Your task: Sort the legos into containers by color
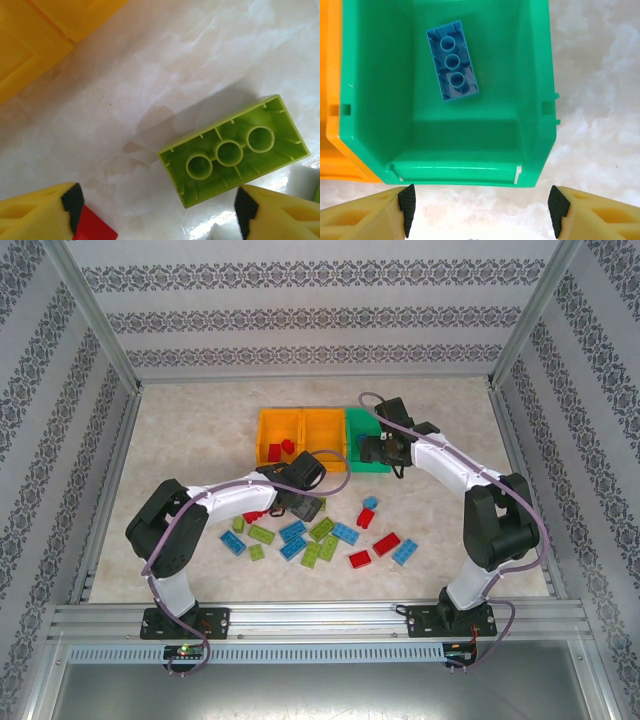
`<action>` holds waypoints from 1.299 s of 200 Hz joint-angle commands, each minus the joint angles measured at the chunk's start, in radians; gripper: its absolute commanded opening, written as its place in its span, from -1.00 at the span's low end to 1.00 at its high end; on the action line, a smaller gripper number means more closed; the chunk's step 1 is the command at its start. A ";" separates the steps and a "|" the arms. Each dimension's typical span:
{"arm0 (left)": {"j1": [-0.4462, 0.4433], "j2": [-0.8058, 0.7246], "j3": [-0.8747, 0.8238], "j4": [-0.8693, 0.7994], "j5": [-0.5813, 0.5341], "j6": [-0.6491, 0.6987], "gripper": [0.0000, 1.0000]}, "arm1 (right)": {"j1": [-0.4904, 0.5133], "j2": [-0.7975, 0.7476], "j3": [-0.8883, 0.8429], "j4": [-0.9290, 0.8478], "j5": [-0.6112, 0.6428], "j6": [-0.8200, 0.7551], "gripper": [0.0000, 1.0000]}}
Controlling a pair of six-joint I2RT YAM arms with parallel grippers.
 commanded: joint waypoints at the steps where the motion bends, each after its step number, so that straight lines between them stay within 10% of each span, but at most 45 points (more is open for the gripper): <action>1: 0.001 -0.072 0.023 -0.028 0.020 -0.091 0.77 | 0.015 -0.053 -0.024 0.010 0.014 0.004 0.47; 101: -0.005 0.017 0.131 -0.162 0.148 -0.441 0.99 | 0.013 -0.101 -0.079 0.029 0.021 0.028 0.51; 260: -0.024 0.195 0.238 -0.187 0.136 -0.370 0.84 | -0.054 -0.227 -0.189 0.040 0.024 0.035 0.62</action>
